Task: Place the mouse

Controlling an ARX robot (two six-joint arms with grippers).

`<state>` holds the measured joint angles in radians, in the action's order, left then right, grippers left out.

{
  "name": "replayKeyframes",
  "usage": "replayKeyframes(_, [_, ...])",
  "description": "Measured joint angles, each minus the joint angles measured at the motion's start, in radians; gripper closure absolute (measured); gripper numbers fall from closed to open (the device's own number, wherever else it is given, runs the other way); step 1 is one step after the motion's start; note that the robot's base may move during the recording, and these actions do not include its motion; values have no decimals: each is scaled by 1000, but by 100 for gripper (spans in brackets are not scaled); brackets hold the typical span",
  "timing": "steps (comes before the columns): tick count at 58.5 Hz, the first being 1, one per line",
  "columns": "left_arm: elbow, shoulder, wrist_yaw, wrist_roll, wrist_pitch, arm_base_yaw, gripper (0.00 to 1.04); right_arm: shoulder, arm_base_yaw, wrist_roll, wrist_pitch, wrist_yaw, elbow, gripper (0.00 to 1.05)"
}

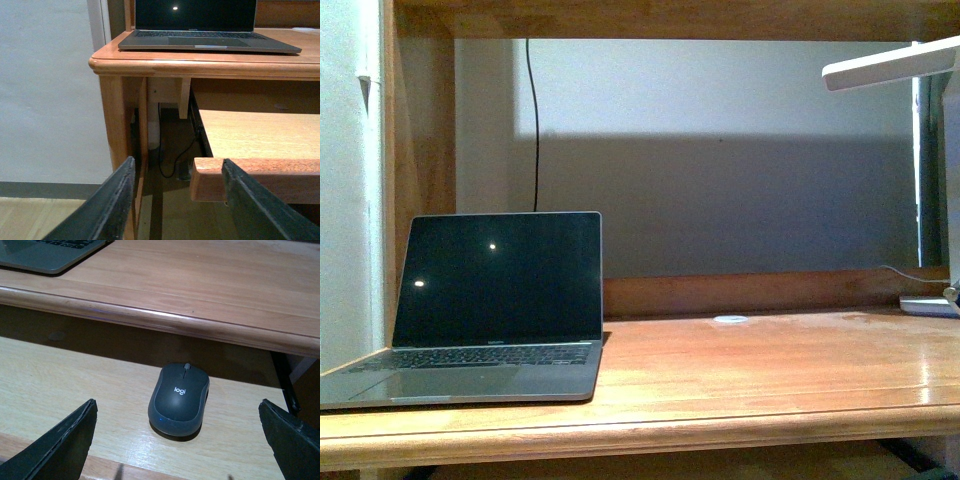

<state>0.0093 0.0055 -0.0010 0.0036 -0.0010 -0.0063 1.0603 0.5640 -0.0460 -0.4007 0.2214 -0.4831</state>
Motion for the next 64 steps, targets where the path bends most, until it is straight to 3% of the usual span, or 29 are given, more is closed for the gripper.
replayKeyframes(6, [0, 0, -2, 0, 0, 0, 26, 108, 31, -4, 62, 106, -80, 7])
replayKeyframes(14, [0, 0, 1, 0, 0, 0, 6, 276, 68, 2, 112, 123, -225, 7])
replayKeyframes(64, [0, -1, 1, 0, 0, 1, 8, 426, 42, 57, 285, 167, -377, 7])
